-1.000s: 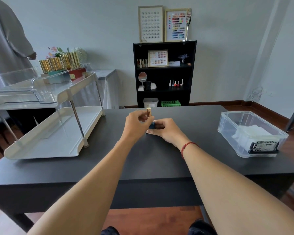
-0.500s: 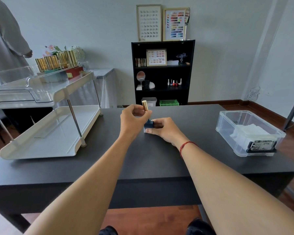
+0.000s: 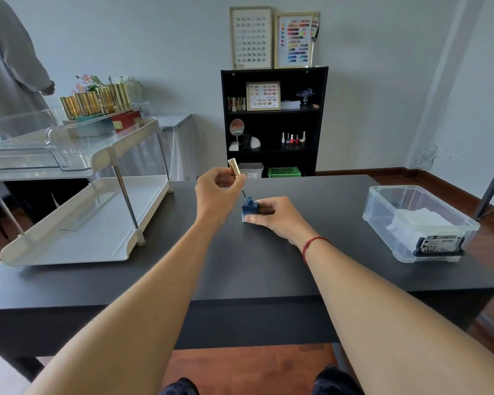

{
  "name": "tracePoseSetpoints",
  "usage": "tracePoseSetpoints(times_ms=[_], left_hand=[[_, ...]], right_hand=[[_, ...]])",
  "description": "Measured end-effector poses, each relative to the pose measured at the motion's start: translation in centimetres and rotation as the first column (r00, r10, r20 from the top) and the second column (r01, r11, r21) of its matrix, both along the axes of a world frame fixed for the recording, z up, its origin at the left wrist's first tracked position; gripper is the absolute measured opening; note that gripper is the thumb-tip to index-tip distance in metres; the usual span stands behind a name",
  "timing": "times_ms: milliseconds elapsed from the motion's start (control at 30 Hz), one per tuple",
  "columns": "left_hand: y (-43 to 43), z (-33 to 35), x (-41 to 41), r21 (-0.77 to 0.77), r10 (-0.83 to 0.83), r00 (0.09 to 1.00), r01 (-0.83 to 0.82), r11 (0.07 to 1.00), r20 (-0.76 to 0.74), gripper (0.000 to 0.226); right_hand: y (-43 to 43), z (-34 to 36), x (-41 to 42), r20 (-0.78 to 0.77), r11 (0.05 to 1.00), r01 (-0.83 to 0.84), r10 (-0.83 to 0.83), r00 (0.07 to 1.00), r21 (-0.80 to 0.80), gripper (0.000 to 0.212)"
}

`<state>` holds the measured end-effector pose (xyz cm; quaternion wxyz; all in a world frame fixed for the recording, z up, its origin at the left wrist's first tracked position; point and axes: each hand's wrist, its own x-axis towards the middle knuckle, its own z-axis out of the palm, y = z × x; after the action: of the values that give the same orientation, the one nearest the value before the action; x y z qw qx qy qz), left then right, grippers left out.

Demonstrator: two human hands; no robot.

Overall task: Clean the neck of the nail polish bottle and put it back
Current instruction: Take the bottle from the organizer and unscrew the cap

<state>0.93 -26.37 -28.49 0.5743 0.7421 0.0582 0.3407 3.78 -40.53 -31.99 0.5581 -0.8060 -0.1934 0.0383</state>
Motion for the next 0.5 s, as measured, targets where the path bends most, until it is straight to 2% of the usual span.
tracePoseSetpoints(times_ms=[300,500], left_hand=[[0.7,-0.2,-0.3,0.043,-0.011,0.999,0.014,0.999,-0.05,0.018],[0.6,0.0,-0.1,0.099,-0.017,0.996,0.026,0.995,-0.086,0.015]], right_hand=[[-0.5,0.6,0.3,-0.036,0.999,-0.014,0.013,0.999,-0.041,0.036],[-0.6,1.2,0.7,-0.019,0.99,-0.034,0.032,0.999,-0.137,0.037]])
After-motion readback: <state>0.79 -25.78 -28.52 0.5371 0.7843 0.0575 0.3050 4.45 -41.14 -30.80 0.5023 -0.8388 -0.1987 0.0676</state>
